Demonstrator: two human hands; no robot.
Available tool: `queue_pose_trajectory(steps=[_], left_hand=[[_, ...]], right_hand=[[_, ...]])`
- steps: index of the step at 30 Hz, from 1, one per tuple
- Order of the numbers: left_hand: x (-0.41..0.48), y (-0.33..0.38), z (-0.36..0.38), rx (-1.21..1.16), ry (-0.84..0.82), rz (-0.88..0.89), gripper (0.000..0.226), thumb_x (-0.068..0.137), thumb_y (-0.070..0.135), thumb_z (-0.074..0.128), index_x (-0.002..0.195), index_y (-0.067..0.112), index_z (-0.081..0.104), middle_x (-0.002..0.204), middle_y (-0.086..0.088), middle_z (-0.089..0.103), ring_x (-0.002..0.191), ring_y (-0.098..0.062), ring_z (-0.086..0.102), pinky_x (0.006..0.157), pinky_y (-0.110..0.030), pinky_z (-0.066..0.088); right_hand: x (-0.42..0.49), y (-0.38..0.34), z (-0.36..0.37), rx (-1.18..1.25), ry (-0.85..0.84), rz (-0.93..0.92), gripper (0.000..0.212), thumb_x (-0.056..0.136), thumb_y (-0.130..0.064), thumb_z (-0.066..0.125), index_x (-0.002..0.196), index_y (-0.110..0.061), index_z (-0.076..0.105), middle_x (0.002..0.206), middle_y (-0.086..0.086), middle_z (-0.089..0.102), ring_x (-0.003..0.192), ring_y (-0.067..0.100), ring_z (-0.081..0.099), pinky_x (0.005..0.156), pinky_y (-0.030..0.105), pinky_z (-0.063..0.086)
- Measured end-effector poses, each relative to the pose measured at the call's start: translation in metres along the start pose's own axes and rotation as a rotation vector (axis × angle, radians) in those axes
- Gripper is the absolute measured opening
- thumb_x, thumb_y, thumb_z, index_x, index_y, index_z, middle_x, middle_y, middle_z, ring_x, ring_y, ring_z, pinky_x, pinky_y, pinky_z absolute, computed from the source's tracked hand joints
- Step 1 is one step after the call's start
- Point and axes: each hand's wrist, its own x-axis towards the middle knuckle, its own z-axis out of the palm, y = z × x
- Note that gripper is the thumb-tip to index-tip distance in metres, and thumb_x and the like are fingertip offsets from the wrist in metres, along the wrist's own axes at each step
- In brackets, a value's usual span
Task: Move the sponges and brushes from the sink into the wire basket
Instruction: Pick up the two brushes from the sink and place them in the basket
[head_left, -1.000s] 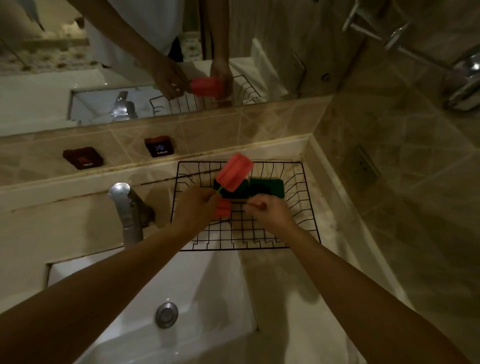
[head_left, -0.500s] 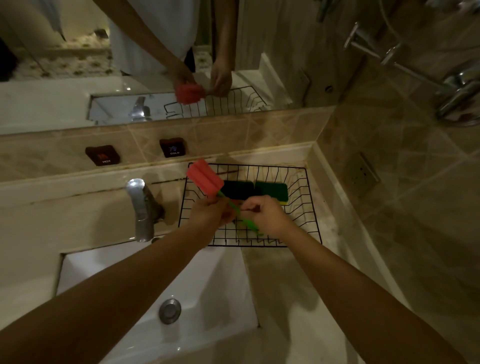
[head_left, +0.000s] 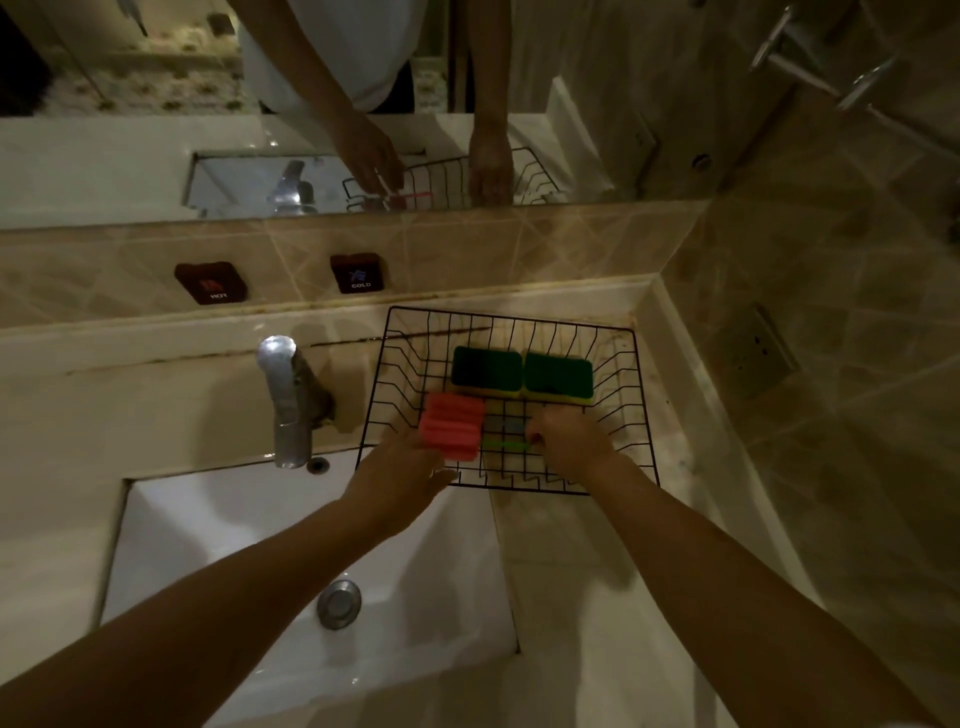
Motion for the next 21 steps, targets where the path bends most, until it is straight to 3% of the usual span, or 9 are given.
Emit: queue_pose_trajectory(steps=[3, 8, 12, 17, 21], left_hand=[[-0.003, -0.003, 0.005, 0.038, -0.069, 0.093, 0.04, 0.087, 0.049, 0.059, 0.113, 0.019, 0.062, 0.115, -0.002, 0.064, 0.1, -0.017, 0.06, 0.082, -0.029, 0.051], [-0.003, -0.01, 0.012, 0.049, -0.064, 0.086, 0.019, 0.092, 0.031, 0.059, 0.101, 0.016, 0.066, 0.116, -0.005, 0.062, 0.1, -0.017, 0.058, 0.083, -0.029, 0.052], [0.0, -0.009, 0.015, 0.044, -0.069, 0.092, 0.02, 0.093, 0.03, 0.058, 0.097, 0.014, 0.069, 0.113, -0.004, 0.061, 0.096, -0.016, 0.059, 0.082, -0.028, 0.052], [0.001, -0.008, 0.017, 0.01, -0.063, 0.092, 0.017, 0.092, 0.026, 0.059, 0.097, 0.012, 0.068, 0.109, -0.007, 0.064, 0.095, -0.017, 0.061, 0.084, -0.03, 0.053], [0.006, -0.003, 0.018, 0.007, -0.06, 0.093, 0.017, 0.091, 0.025, 0.061, 0.096, 0.011, 0.069, 0.106, -0.007, 0.065, 0.094, -0.018, 0.062, 0.084, -0.032, 0.054]], right_hand=[[0.001, 0.002, 0.004, -0.034, 0.031, -0.036, 0.027, 0.091, -0.005, 0.05, 0.102, -0.016, 0.071, 0.101, 0.01, 0.066, 0.096, 0.029, 0.061, 0.075, 0.036, 0.054], [-0.002, 0.005, 0.004, -0.157, 0.036, -0.093, 0.031, 0.09, -0.003, 0.049, 0.11, -0.017, 0.067, 0.106, 0.01, 0.063, 0.099, 0.03, 0.059, 0.075, 0.037, 0.053], [0.002, 0.004, 0.006, -0.182, -0.014, -0.064, 0.029, 0.092, -0.004, 0.048, 0.112, -0.014, 0.065, 0.109, 0.013, 0.062, 0.099, 0.031, 0.061, 0.076, 0.037, 0.053], [0.005, 0.003, 0.011, -0.041, -0.073, 0.041, 0.016, 0.09, -0.015, 0.06, 0.102, -0.016, 0.069, 0.109, 0.012, 0.062, 0.096, 0.028, 0.062, 0.073, 0.032, 0.048], [0.003, 0.012, 0.008, 0.089, -0.031, 0.138, 0.014, 0.083, -0.028, 0.071, 0.094, -0.019, 0.072, 0.108, 0.006, 0.062, 0.098, 0.024, 0.061, 0.078, 0.034, 0.053]])
